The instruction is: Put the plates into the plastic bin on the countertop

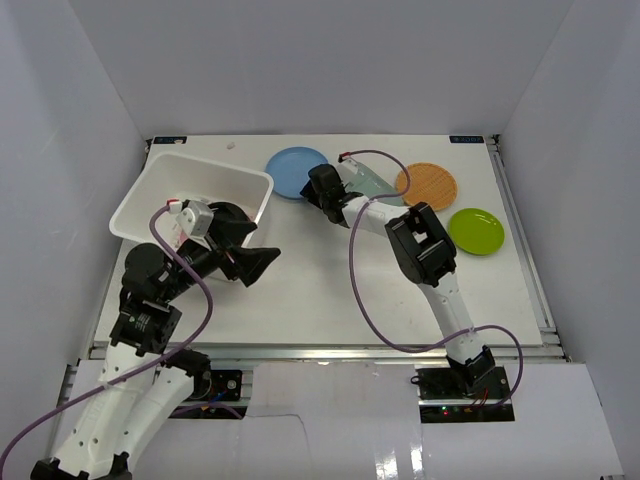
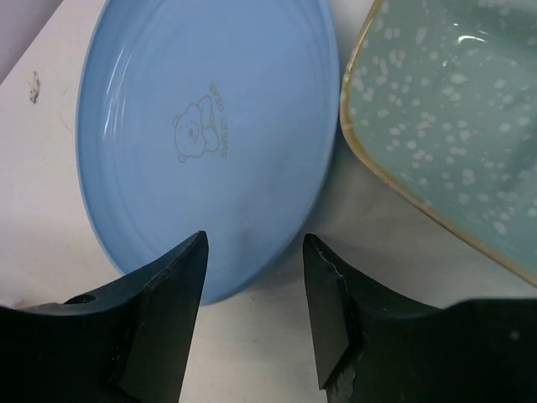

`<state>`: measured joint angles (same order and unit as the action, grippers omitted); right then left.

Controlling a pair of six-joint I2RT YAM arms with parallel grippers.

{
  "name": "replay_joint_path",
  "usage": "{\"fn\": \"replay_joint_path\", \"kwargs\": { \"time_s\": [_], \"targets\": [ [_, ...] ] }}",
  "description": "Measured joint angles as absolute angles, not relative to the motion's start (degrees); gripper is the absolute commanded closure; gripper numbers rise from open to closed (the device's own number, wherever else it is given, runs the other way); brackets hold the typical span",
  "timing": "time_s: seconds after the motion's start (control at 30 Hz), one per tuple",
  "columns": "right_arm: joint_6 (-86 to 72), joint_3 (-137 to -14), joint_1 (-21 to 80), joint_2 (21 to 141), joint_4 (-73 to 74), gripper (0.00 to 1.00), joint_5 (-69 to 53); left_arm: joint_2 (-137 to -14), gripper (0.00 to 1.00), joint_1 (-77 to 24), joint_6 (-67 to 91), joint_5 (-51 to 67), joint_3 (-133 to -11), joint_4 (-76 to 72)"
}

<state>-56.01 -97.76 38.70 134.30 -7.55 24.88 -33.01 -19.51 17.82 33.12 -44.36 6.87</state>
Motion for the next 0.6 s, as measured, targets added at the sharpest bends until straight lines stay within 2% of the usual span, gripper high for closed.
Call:
{"fn": "replay_joint_path", "kwargs": {
  "time_s": [0.03,0.27,0.3,0.4,0.43,0.6],
  "targets": [
    [-56.2,-99.2,38.7,135.3,-7.0,0.49,25.1,-32.6,0.02,-19.9,17.4,32.4,-43.7,6.8],
    [-57.5,-107.2,38.7,140.9,-5.2,0.58,25.4,-31.2,0.02,-21.5,15.4,27.8,-42.5,6.7],
    [-57.7,-108.2,38.7,141.5,-4.8,0.68,25.5,-31.0,0.02,-21.6,15.2,27.4,-42.5,6.7],
    [-58.9,-109.0,38.7,142.5,-4.7,0.83,25.9,-30.6,0.02,-21.7,14.8,26.3,-42.5,6.8],
    [-59.3,-108.7,38.7,142.5,-5.4,0.92,26.0,-30.5,0.02,-21.7,14.7,25.8,-42.5,6.8],
    [-59.1,-107.4,38.6,142.5,-10.3,0.92,25.8,-30.5,0.02,-21.8,14.4,23.8,-42.5,6.8]
  ]
}}
